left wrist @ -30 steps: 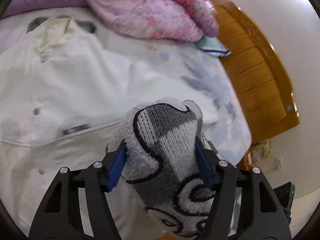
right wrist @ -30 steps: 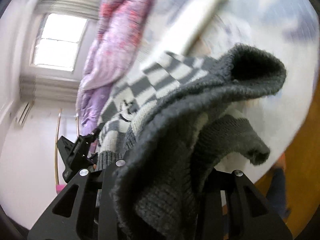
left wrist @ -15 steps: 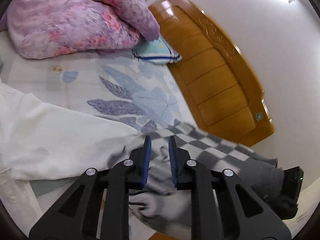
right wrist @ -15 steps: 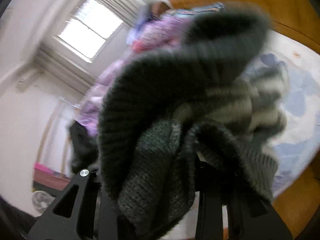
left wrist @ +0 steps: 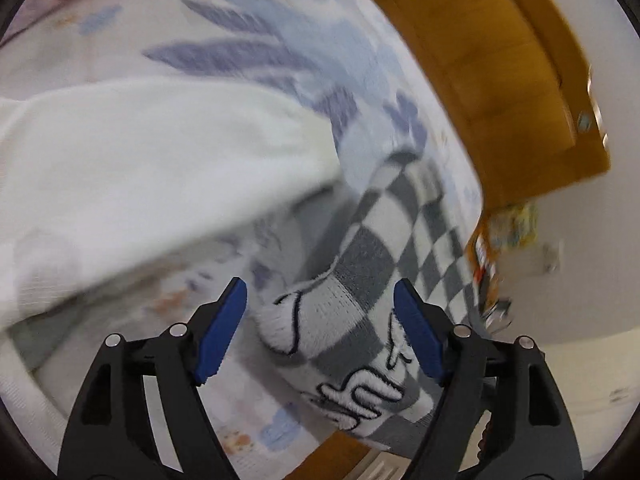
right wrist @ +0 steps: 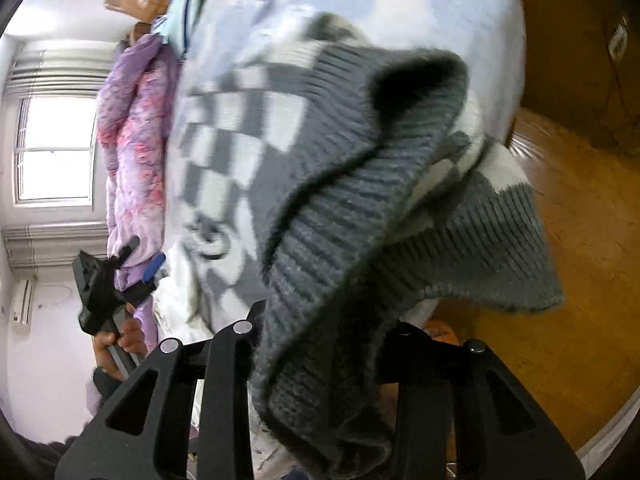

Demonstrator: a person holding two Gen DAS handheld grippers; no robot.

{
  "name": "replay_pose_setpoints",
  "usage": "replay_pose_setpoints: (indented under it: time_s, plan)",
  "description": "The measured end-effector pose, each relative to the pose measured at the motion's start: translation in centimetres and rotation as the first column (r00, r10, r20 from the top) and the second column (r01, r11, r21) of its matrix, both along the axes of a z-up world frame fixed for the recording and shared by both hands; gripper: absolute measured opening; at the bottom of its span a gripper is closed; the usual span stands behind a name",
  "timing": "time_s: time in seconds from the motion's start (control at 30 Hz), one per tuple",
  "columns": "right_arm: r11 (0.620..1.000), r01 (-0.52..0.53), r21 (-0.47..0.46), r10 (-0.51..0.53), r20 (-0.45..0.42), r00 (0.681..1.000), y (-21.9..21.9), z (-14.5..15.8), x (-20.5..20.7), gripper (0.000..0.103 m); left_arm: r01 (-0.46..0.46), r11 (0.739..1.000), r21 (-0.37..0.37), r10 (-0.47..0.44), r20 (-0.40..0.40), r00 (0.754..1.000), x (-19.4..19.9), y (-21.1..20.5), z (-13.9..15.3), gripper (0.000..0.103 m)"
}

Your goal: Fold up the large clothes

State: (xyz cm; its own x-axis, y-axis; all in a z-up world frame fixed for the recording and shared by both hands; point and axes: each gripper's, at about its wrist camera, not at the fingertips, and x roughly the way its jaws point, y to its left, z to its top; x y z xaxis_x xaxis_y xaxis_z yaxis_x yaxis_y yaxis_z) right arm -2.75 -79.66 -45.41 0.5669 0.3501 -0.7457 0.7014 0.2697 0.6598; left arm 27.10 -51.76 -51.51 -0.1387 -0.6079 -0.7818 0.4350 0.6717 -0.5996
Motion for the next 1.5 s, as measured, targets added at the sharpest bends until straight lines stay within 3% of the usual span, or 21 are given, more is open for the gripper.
replay_pose_setpoints:
  time_s: [0.1,0.17,0.3,0.43,0.63,0.67,0.7,0.77,0.8,0.83,0.9,0.97,1.13,1.2,1.27,1.33,1.37,1.4,1.5]
  plan:
    - [1.000,0.013,-0.014,-0.013,-0.023,1.000,0.1,-2.3,-0.6,0.030,0.077,0.994,0.082,-0.081,0.047,0.996,-1.4,-3.3,-2.1,0.078]
    - [0.999,0.043,0.011,-0.043,-0.037,0.998,0.4,-2.9,-0.4,0.031,0.065,0.993,0.102,-0.072,0.068,0.995,-1.4,-4.3,-3.2,0.085]
    - [0.998,0.058,0.018,-0.057,-0.027,0.998,0.2,-3.0,0.3,0.032,0.137,0.987,0.086,-0.127,-0.109,0.986,-0.2,-5.7,-5.9,0.089]
    - [0.998,0.061,0.027,-0.061,-0.006,0.998,0.9,-2.9,-2.7,0.033,0.209,0.976,0.056,-0.181,-0.318,0.931,1.2,-7.1,-9.3,0.095]
    - [0.998,0.058,0.039,-0.059,0.005,0.998,0.3,-4.7,-5.0,0.036,0.202,0.979,0.035,-0.163,-0.470,0.868,1.7,-9.0,-13.9,0.099]
    - [0.997,0.063,0.045,-0.063,0.004,0.998,0.2,-4.9,-5.0,0.037,0.205,0.978,0.037,-0.166,-0.459,0.873,1.6,-9.2,-14.0,0.098]
    - [0.997,0.065,0.049,-0.065,0.001,0.998,0.2,-5.1,-4.9,0.037,0.214,0.976,0.035,-0.179,-0.429,0.886,1.5,-9.5,-13.7,0.089]
    - [0.998,0.054,0.029,-0.053,-0.015,0.998,0.4,-4.4,-4.7,0.037,0.252,0.968,0.024,-0.231,-0.321,0.918,1.1,-9.8,-11.9,0.066]
    - [0.999,0.046,0.015,-0.045,-0.017,0.999,0.6,-4.0,-4.4,0.035,0.260,0.966,-0.010,-0.252,-0.283,0.925,1.1,-9.7,-10.6,0.042]
    - [0.999,0.035,-0.009,-0.035,-0.020,0.999,0.8,-3.4,-4.1,0.033,0.253,0.967,-0.038,-0.253,-0.280,0.926,1.2,-9.5,-9.8,0.033]
    - [0.997,0.013,-0.070,-0.014,-0.012,1.000,1.3,-1.3,-3.4,0.032,0.284,0.958,-0.037,-0.285,-0.220,0.933,0.9,-9.7,-7.9,0.032]
    - [0.997,0.020,-0.077,-0.018,0.019,1.000,1.5,0.0,-3.1,0.031,0.308,0.950,-0.047,-0.310,-0.222,0.924,0.8,-9.6,-7.2,0.031]
    - [0.998,0.041,-0.051,-0.041,-0.003,0.999,1.3,-1.1,-3.9,0.031,0.372,0.927,0.037,-0.364,-0.146,0.920,-0.4,-11.0,-6.6,0.032]
    - [0.997,0.052,-0.049,-0.053,-0.019,0.998,1.3,-1.4,-5.3,0.031,0.400,0.913,0.080,-0.390,-0.117,0.914,-1.1,-11.7,-6.3,0.035]
    - [0.995,0.098,0.005,-0.098,-0.013,0.995,1.4,-2.6,-7.3,0.031,0.419,0.896,0.147,-0.415,-0.058,0.908,-1.2,-12.4,-6.3,0.051]
    - [0.992,0.123,0.033,-0.124,0.002,0.992,1.8,-3.4,-8.4,0.031,0.429,0.879,0.208,-0.442,0.018,0.897,-0.4,-13.0,-6.4,0.087]
    - [0.993,0.115,0.026,-0.115,-0.003,0.993,1.9,-3.6,-8.4,0.031,0.422,0.885,0.198,-0.435,0.022,0.900,0.3,-12.8,-6.5,0.090]
    - [0.993,0.112,0.027,-0.112,-0.004,0.994,1.9,-3.8,-8.4,0.031,0.426,0.887,0.181,-0.432,-0.002,0.902,0.8,-12.8,-7.0,0.090]
    - [0.995,0.101,0.026,-0.101,-0.001,0.995,1.8,-3.9,-8.2,0.031,0.425,0.894,0.140,-0.398,-0.185,0.898,1.8,-12.6,-10.2,0.095]
